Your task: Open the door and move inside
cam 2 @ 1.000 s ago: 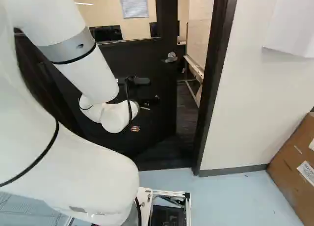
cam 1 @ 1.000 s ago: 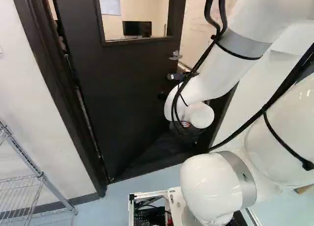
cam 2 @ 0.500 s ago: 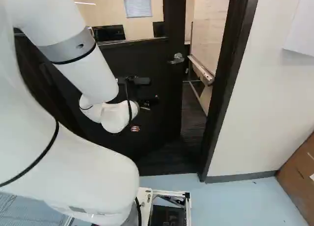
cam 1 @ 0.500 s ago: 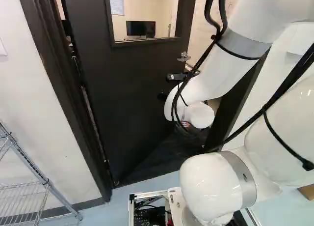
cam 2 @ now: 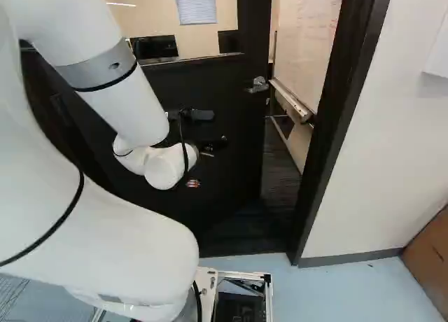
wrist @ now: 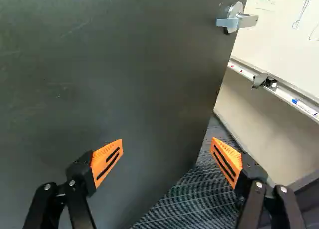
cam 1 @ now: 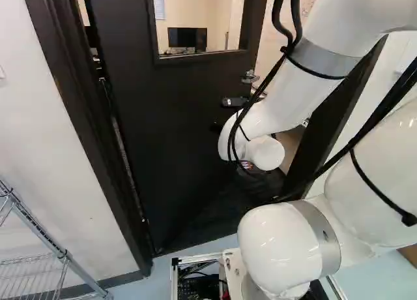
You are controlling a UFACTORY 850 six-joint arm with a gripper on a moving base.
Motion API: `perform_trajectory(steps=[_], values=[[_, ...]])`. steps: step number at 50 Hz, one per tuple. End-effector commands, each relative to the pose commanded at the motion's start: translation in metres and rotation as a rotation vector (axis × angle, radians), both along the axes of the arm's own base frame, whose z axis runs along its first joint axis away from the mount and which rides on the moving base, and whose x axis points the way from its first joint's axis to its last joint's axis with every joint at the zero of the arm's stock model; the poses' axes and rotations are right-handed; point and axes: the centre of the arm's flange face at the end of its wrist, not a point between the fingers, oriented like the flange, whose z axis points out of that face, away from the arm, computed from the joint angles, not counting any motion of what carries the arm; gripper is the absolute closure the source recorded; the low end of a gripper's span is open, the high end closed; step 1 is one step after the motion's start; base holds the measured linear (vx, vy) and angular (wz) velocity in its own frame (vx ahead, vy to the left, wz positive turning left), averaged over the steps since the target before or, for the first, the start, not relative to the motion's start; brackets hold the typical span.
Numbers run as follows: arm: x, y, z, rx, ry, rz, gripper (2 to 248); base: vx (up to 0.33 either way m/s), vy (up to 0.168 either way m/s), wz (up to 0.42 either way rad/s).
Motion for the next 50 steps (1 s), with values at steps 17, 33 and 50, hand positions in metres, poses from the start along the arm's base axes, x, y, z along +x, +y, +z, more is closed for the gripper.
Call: perform_trajectory(steps=[17, 33, 50], values=[[0.000, 0.000, 0.000, 0.000, 0.000, 0.000, 3, 0.006, 0.005, 0.000], [0.004, 0.002, 0.000, 0.000, 0.001, 0.005, 3, 0.000, 0.000, 0.000], [0.016, 0.008, 0.002, 0.004, 0.005, 0.015, 3, 0.000, 0.000, 0.000]])
